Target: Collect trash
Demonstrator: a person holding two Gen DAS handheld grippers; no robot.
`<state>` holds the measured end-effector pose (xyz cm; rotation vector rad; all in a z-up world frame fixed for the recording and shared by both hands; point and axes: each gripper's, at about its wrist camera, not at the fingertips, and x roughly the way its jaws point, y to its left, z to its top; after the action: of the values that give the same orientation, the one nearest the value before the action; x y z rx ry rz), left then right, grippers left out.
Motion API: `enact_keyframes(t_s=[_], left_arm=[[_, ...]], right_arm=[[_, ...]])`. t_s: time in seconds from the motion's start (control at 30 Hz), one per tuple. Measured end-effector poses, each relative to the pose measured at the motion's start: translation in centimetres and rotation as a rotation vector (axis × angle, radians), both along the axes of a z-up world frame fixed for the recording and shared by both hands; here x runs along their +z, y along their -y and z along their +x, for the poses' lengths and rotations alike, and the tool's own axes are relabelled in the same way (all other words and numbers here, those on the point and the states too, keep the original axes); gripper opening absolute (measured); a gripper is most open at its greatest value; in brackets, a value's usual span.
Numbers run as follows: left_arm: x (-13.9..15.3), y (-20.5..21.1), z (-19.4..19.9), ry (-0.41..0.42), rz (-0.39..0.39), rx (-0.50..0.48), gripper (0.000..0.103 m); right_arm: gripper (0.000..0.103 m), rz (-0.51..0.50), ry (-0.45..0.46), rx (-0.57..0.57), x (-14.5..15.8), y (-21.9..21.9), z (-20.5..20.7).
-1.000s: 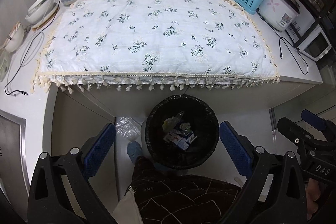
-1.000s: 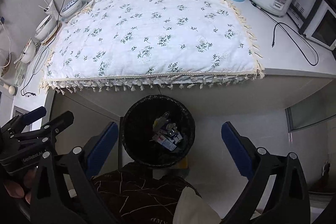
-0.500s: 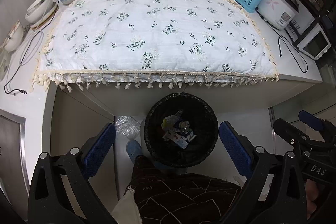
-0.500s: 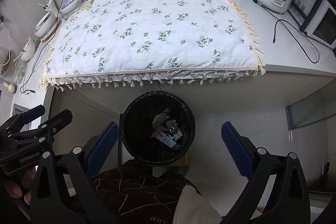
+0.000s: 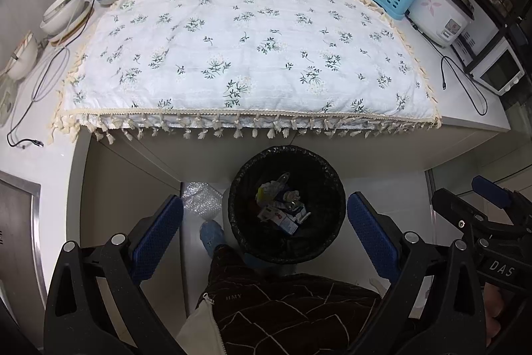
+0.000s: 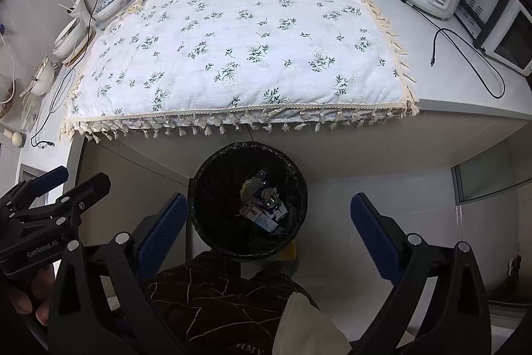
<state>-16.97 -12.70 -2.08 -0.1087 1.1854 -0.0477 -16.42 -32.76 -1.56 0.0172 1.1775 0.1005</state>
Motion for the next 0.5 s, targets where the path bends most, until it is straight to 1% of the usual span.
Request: enact_keyframes(t_s=[0.17, 0.4, 0.5], left_arm=[[-0.18, -0.04, -0.04, -0.006, 0.015, 0.001, 0.097], [-0.35, -0.09, -0.1, -0.02, 0.015, 0.015, 0.097], [-0.28, 0.16, -0.13, -0.018, 0.035, 0.015, 0.097]], right_arm=[[0.094, -0.002, -0.006, 0.001, -0.24, 0.04, -0.04], [0.094, -0.003, -0.007, 0.006, -0.31, 0.03, -0.1], [0.094, -0.003, -0.011, 0.01, -0.45, -0.06, -0.14]])
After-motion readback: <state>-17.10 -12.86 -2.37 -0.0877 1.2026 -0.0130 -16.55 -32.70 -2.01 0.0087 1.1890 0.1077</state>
